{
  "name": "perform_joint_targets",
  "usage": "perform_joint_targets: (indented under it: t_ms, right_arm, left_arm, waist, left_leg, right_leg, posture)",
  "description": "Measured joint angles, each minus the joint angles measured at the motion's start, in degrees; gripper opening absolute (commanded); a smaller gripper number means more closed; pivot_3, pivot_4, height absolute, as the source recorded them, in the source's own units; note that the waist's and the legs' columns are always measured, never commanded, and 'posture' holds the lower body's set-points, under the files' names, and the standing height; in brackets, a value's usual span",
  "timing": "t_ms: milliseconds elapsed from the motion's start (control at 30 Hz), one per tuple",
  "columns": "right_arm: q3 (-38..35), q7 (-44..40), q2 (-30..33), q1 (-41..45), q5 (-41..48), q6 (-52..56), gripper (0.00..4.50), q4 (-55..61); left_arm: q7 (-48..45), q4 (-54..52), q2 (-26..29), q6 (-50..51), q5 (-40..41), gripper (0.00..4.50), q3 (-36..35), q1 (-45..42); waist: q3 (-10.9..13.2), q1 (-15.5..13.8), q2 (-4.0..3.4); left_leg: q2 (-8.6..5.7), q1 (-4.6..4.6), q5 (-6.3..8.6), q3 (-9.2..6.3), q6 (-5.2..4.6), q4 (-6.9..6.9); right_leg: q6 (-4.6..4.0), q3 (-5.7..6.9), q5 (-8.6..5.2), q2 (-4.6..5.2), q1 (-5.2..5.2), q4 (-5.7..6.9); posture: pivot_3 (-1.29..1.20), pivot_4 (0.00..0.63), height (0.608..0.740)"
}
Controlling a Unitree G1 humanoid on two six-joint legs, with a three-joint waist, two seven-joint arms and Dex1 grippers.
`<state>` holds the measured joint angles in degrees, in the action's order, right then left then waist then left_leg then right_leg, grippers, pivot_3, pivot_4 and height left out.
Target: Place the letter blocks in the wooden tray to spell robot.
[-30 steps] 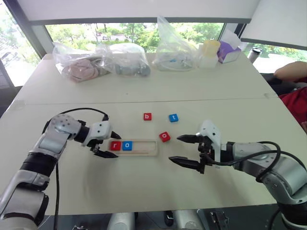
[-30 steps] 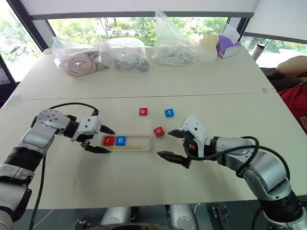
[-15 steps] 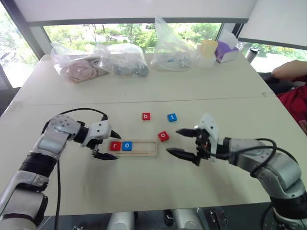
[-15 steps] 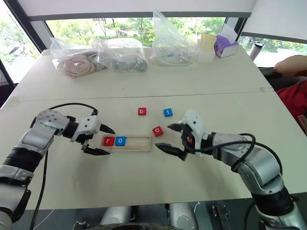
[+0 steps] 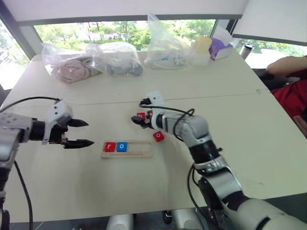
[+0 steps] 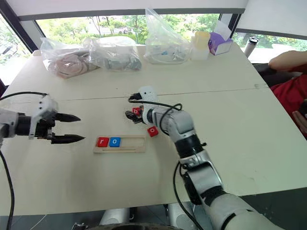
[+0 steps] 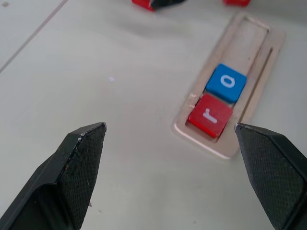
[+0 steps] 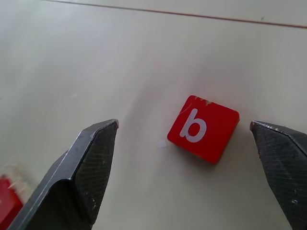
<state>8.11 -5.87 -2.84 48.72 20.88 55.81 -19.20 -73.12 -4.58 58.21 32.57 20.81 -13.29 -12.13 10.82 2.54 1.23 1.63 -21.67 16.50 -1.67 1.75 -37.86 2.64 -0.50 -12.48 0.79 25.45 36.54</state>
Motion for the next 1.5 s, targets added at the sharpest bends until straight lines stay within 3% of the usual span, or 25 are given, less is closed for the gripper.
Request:
perform_joint_targets:
  t_ms: [67, 200, 300, 433, 467, 600, 733, 867, 967, 1167, 1400, 1500]
  right_arm:
    - [-0.34, 0.67, -1.63, 1.43, -1.67, -1.09, 4.5, -2.84]
    - [0.69, 1.07, -3.66, 2.54, -4.97, -3.89, 4.5, -6.53]
    - [2.45, 1.41, -5.46, 3.03, -8.58, -6.72, 3.61, -9.41]
    - [4.92, 1.1, -5.78, 1.4, -11.84, -8.95, 1.68, -8.78]
    - [5.55, 0.92, -5.85, 0.73, -12.6, -9.18, 1.58, -7.85]
    - [7.18, 0.4, -4.98, -0.68, -15.08, -10.67, 1.58, -5.93]
    - [6.69, -2.51, 1.87, -3.23, -15.64, -10.2, 1.58, 3.26]
    - [1.14, -6.5, 12.37, -9.12, -12.46, 3.77, 1.58, 27.99]
    - [-3.17, -7.06, 16.79, -14.81, -10.53, 15.55, 1.58, 41.26]
    - [-10.56, -6.68, 11.56, -21.74, -8.2, 33.28, 1.58, 51.63]
    - [-10.41, -4.74, 9.14, -25.41, -8.43, 35.82, 1.58, 51.46]
    - [-10.23, -3.65, 8.7, -25.35, -8.82, 34.24, 3.05, 50.6]
  left_arm:
    - [3.77, -5.38, -2.16, 2.46, 1.22, 4.48, -1.81, 5.5]
    - [8.78, -9.69, -4.26, 5.2, 2.96, 4.48, -3.72, 7.65]
    - [12.06, -12.13, -4.65, 5.81, 3.77, 4.5, -5.78, 7.95]
    - [13.99, -13.13, -4.89, 5.82, 4.35, 4.5, -5.95, 9.25]
    - [14.34, -13.13, -4.92, 5.72, 4.4, 4.5, -5.93, 9.29]
    - [15.06, -13.14, -4.91, 5.2, 4.65, 4.5, -5.45, 8.81]
    - [14.81, -15.07, -4.79, 5.53, 5.54, 4.5, -2.92, 6.66]
    - [14.64, -17.18, -4.77, 7.08, 7.41, 4.5, 0.26, 2.59]
    - [14.95, -18.26, -5.16, 8.03, 8.7, 4.5, 1.77, -0.44]
    - [15.57, -17.85, -6.53, 8.49, 9.8, 4.5, 5.53, -3.96]
    - [14.5, -13.71, -6.42, 8.1, 9.58, 4.5, 7.67, -5.68]
    - [14.28, -13.31, -6.04, 7.66, 9.17, 4.5, 7.87, -6.51]
  waist:
    - [-0.01, 0.04, 0.01]
    - [-0.09, 0.04, 0.15]
    - [-0.1, 0.41, 0.15]
    - [-0.1, 1.37, 0.16]
    - [-0.1, 1.48, 0.16]
    - [-0.09, 1.44, 0.15]
    - [-0.02, 0.33, 0.04]
    - [-0.04, -0.68, 0.07]
    - [-0.06, -0.51, 0.11]
    - [-0.05, 0.31, 0.09]
    - [-0.04, 0.04, 0.08]
    - [-0.05, 0.07, 0.09]
  left_leg:
    - [0.0, 0.2, 0.0, 0.03, 0.0, 0.11]
    - [0.1, 0.29, 0.0, 0.1, 0.0, 0.1]
    - [0.13, 0.41, -0.01, 0.15, 0.0, 0.1]
    - [0.14, 0.41, -0.01, 0.15, 0.0, 0.12]
    - [0.14, 0.39, -0.01, 0.15, 0.0, 0.15]
    - [0.14, 0.39, -0.01, 0.14, 0.01, 0.21]
    - [0.08, 0.22, -0.03, 0.15, 0.04, 0.16]
    - [0.02, 0.11, -0.02, 0.11, 0.03, 0.2]
    - [-0.07, 0.22, -0.02, 0.2, 0.03, 0.44]
    - [0.19, 0.38, -0.02, 0.16, 0.03, 0.68]
    - [0.21, 0.35, -0.03, 0.15, 0.03, 0.62]
    - [0.2, 0.36, -0.02, 0.19, 0.03, 0.61]
  right_leg:
    - [0.0, -0.2, 0.0, -0.01, -0.07, 0.0]
    - [-0.3, -0.18, 0.06, -0.17, -0.1, 0.0]
    - [-0.54, -0.2, 0.13, -0.25, -0.14, 0.01]
    - [-0.5, -0.19, 0.15, -0.28, -0.11, 0.1]
    - [-0.45, -0.19, 0.18, -0.29, -0.07, 0.11]
    - [-0.43, -0.19, 0.18, -0.29, -0.04, 0.11]
    - [-0.43, -0.16, 0.14, -0.23, 0.01, 0.02]
    - [-0.28, -0.14, 0.09, -0.21, -0.06, -0.26]
    - [-0.22, -0.2, 0.07, -0.19, -0.06, -0.33]
    - [-0.17, -0.32, 0.01, -0.66, 0.02, -0.25]
    - [-0.4, -0.34, -0.05, -0.75, 0.03, -0.26]
    - [-0.39, -0.39, -0.05, -0.75, 0.02, -0.28]
  posture:
    - [0.0, 0.15, 0.74]
    - [0.0, 0.15, 0.74]
    - [0.0, 0.15, 0.74]
    - [0.0, 0.15, 0.74]
    - [0.0, 0.15, 0.74]
    - [0.0, 0.15, 0.74]
    - [0.0, 0.15, 0.74]
    - [0.0, 0.15, 0.74]
    - [0.0, 0.15, 0.74]
    - [0.0, 0.15, 0.74]
    - [0.0, 0.15, 0.74]
    - [0.0, 0.15, 0.74]
